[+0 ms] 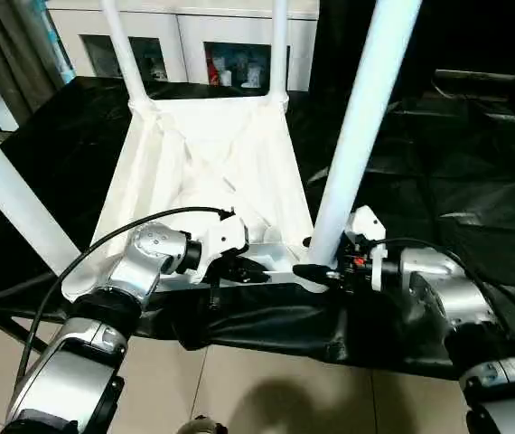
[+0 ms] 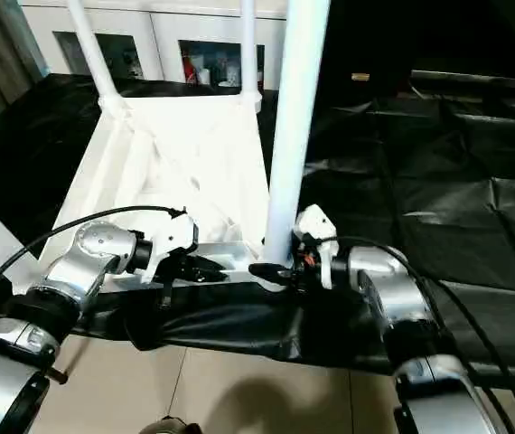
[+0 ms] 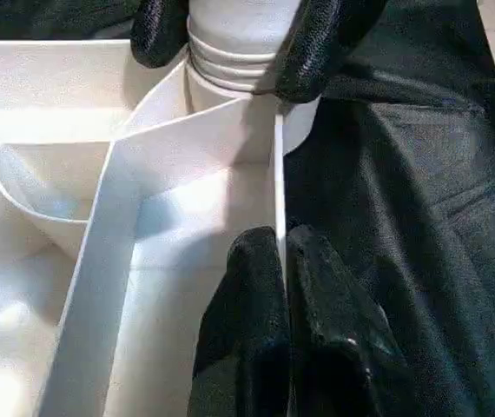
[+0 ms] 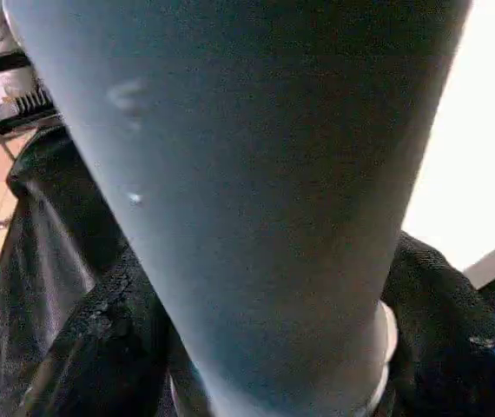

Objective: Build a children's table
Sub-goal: Rotate leg to tighten

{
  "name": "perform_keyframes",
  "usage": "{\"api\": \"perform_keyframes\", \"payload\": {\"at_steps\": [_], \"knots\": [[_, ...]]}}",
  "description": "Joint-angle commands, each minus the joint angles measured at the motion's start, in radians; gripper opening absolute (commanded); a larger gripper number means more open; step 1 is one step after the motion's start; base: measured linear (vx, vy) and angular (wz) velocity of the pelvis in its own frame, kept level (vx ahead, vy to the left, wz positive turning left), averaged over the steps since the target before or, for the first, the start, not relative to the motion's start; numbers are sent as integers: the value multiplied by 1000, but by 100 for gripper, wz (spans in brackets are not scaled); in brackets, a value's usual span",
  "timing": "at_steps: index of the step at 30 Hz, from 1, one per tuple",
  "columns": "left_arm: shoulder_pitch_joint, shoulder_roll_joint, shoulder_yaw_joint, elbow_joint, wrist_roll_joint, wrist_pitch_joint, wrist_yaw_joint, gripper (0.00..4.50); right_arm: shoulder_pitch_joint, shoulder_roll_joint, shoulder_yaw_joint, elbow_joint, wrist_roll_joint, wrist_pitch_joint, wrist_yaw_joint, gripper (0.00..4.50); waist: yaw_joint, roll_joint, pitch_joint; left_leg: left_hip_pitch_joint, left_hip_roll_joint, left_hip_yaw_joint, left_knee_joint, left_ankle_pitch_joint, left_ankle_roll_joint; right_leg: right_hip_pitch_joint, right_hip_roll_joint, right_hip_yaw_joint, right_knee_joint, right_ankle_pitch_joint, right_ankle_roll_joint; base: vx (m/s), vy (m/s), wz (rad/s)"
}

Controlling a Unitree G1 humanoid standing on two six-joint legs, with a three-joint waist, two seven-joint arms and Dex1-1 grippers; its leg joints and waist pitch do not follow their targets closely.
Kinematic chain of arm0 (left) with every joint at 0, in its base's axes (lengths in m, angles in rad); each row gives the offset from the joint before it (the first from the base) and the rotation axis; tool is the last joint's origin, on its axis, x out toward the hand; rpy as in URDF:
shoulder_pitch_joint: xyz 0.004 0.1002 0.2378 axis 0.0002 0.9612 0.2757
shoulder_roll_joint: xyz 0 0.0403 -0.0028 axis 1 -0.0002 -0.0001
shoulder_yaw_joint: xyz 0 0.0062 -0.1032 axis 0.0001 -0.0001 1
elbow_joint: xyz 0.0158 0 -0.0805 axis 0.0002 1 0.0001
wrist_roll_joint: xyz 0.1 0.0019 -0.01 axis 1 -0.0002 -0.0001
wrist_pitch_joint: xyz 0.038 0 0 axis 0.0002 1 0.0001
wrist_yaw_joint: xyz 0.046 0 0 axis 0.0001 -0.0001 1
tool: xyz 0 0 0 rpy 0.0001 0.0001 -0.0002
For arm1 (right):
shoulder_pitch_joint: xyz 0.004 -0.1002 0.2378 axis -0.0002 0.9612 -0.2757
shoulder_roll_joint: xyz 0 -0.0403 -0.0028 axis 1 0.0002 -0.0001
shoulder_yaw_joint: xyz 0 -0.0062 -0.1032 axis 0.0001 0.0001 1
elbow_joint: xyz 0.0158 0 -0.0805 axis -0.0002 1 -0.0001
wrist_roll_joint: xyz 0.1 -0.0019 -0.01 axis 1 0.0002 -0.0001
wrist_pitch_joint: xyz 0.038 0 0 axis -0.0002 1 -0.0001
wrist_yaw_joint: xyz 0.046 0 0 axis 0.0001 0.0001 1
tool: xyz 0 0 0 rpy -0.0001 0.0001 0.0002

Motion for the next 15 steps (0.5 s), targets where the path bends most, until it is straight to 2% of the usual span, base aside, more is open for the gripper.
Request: {"api": "perform_keyframes", "payload": {"at_steps": [1, 4, 5, 6, 8, 9, 13, 15], "knots": [[-17, -46, -3, 46, 12, 18, 95, 0, 16, 34, 2, 4, -20, 19, -87, 278, -3, -9, -69, 27, 74, -32, -62, -89, 116, 38, -79, 44, -48, 92, -298, 0, 0, 0], [-38, -66, 10, 76, 20, 32, 169, 0, 9, 55, -7, 30, -37, 27, -166, 274, -9, -7, -59, 32, 74, -34, -75, -199, 49, 35, -82, 47, -69, -82, -276, 0, 0, 0], [-58, -89, 23, 103, 24, 43, 238, 0, -3, 82, -21, 67, -49, 28, -259, 274, -11, -14, -57, 31, 74, -35, -78, -214, 40, 38, -83, 47, -72, -115, -269, 0, 0, 0], [-83, -121, 35, 131, 31, 59, 324, 0, -21, 123, -44, 115, -62, 33, -394, 274, -16, -13, -54, 35, 73, -36, -82, -241, 15, 32, -84, 50, -78, -180, -256, 0, 0, 0], [-90, -130, 37, 138, 35, 63, 346, 0, -27, 136, -52, 129, -64, 36, -438, 274, -23, -12, -50, 38, 71, -41, -88, -284, -13, 31, -86, 50, -86, -262, -237, 0, 0, 0], [-102, -148, 43, 150, 37, 78, 392, 0, -36, 160, -63, 147, -60, 46, -491, 274, -25, -18, -51, 38, 71, -43, -91, -290, -24, 33, -89, 52, -93, -305, -210, 0, 0, 0], [-144, -222, 54, 205, 49, 104, 559, 0, -75, 266, -109, 209, -53, 65, -700, 274, -31, -14, -51, 40, 70, -42, -93, -279, -24, 26, -86, 55, -94, -270, -207, 0, 0, 0], [-149, -240, 54, 211, 50, 106, 582, 0, -89, 302, -111, 220, -52, 64, -737, 274, -33, -14, -54, 37, 69, -42, -92, -262, -17, 29, -85, 54, -91, -226, -212, 0, 0, 0]]}}
